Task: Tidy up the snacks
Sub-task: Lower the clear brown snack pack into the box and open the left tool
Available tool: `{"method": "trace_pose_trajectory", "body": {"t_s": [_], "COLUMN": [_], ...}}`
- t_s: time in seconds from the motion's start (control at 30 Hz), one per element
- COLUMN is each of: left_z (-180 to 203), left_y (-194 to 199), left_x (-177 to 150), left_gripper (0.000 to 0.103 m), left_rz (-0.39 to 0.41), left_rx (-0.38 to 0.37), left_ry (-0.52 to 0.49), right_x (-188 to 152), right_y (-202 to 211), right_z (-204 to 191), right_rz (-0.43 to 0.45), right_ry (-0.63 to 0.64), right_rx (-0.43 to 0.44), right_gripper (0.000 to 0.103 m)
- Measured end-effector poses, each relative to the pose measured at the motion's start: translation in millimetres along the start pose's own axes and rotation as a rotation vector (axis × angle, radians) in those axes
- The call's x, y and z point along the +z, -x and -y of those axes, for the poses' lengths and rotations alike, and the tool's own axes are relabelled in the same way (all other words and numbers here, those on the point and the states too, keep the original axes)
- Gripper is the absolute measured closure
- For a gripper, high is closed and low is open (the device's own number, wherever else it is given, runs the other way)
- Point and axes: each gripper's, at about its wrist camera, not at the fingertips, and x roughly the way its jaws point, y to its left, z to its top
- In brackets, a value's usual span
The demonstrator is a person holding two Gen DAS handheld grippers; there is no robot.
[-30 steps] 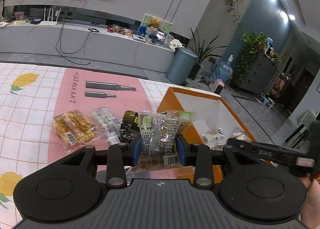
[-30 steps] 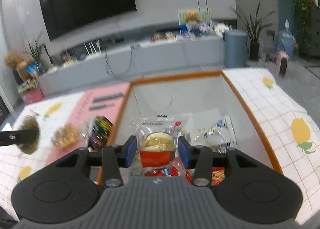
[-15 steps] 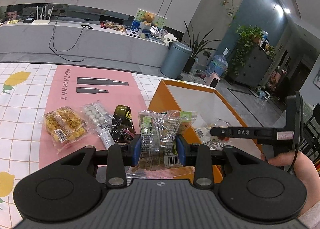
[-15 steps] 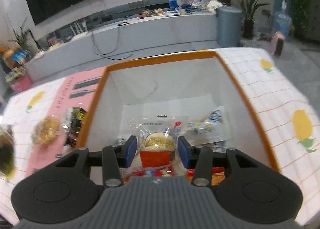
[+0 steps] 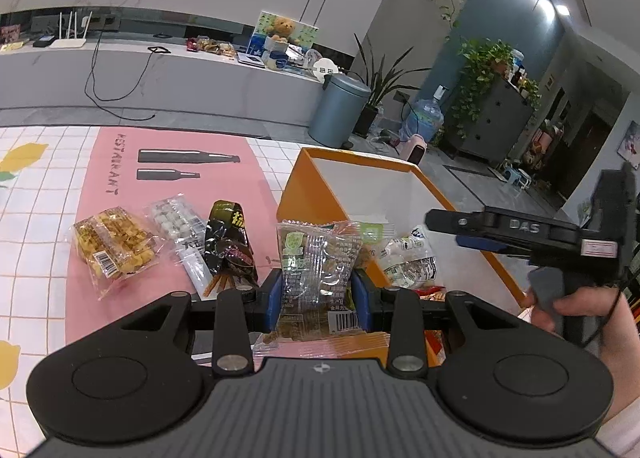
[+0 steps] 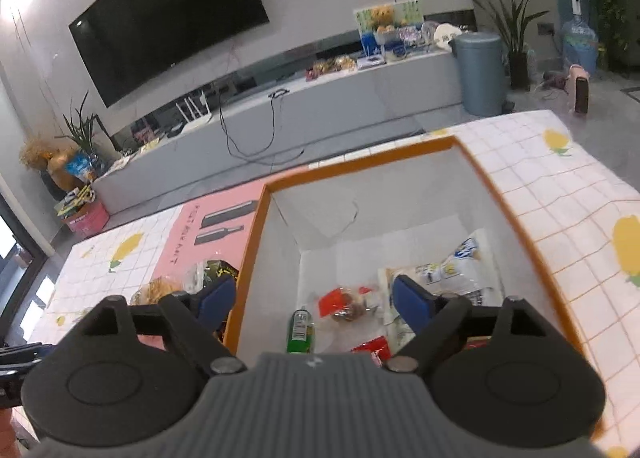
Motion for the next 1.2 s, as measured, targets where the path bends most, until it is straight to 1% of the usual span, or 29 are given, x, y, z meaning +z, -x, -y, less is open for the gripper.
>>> {"method": "trace_pose_trajectory", "body": {"t_s": [0.07,0.2,0.37,0.47,0.57,0.63,0.77,0.87,1.03,1.2], "left_z": [6.2,29.3,71.1,92.4,108.0,113.8,118.8,117.6,120.1,112.0], "left_y": [-2.8,-12.9,-37.5,-55.0,-73.4,-85.3,-109.2,-131.0,-161.5,-183.5], "left_x": [2.9,10.1,18.4,23.7,27.7,29.4,32.5,34.0,34.6,38.6], "left_gripper": [0.063,0.063,0.063,0.063,0.063,0.063,0.063,0.063,0.063,0.062], "left_rz": [0.000,0.001,-0.030,-0.047,-0.058,-0.069,-0.049,-0.078,-0.106,-0.120], "left_rx": [-0.003,-0.035,-0.040,-0.031,0.004,0.025,0.091,0.137,0.237,0.323], "left_ry": [0.003,0.009,-0.047,-0.083,-0.114,-0.115,-0.103,-0.098,-0.169,-0.164], "right_x": [1.5,6.2,8.9,9.9,11.1,11.6,12.0,11.0,11.6,11.0], "right_y": [11.0,30.2,50.3,58.0,62.7,66.1,68.4,70.7,71.6,68.2], "right_z": [4.0,12.7,27.4,33.7,42.1,49.2,57.1,58.7,61.0,62.1], "right_rz": [0.022,0.076,0.130,0.146,0.159,0.164,0.178,0.179,0.180,0.166], "right_ry": [-0.009,-0.040,-0.101,-0.109,-0.130,-0.156,-0.193,-0.195,-0.210,-0.204], "right_rx": [-0.003,-0.001,0.014,0.013,0.022,0.026,0.035,0.033,0.043,0.037], "right_gripper": [0.019,0.019,0.019,0.019,0.019,0.019,0.019,0.019,0.019,0.019]}}
